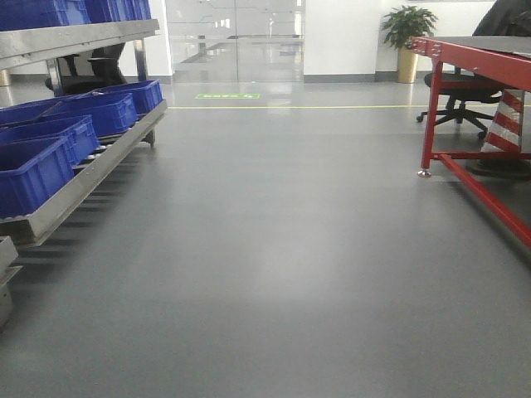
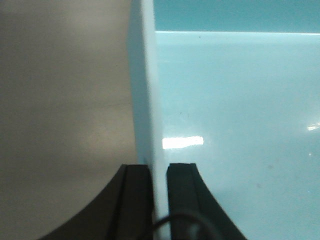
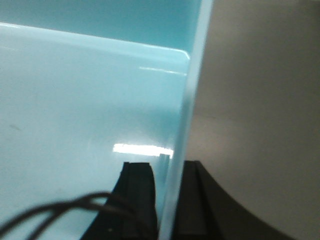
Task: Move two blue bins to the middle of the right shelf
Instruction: 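Drive across the floor carrying the teal bin in both grippers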
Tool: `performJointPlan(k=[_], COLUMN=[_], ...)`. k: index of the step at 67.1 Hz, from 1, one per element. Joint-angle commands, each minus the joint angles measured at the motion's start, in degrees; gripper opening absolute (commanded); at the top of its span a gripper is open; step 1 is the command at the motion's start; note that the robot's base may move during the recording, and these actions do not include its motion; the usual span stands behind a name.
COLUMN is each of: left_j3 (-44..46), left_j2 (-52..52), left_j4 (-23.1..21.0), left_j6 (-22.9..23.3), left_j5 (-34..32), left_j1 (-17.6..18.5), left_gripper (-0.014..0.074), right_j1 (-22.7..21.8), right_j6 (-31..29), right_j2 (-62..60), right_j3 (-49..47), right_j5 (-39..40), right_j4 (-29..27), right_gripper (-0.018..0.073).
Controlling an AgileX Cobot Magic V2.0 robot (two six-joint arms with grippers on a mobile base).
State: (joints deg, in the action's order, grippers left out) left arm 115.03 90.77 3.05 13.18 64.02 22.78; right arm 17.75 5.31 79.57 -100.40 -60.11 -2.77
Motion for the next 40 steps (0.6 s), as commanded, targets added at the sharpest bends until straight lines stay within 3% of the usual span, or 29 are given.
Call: performJointPlan(k=[1,40], left_j3=[0.64,0.64], left_j2=[-0.85,-0.85], left_j4=[-2.18,-2.18], left_j6=[-0.49,-0.49], left_j5=[-3.44,-3.44], left_j1=[0.19,0.19], left_gripper=[-0.0111,-0.0111], right_j1=[0.07,0.07], right_j6=[-1.28,-1.28], right_j2=[-0.68,-0.68], right_j3=[-0.65,-0.65], right_j5=[1.9,1.87], right_j4=[-1.34,-1.45], right_gripper=[-0.0154,-0.0154])
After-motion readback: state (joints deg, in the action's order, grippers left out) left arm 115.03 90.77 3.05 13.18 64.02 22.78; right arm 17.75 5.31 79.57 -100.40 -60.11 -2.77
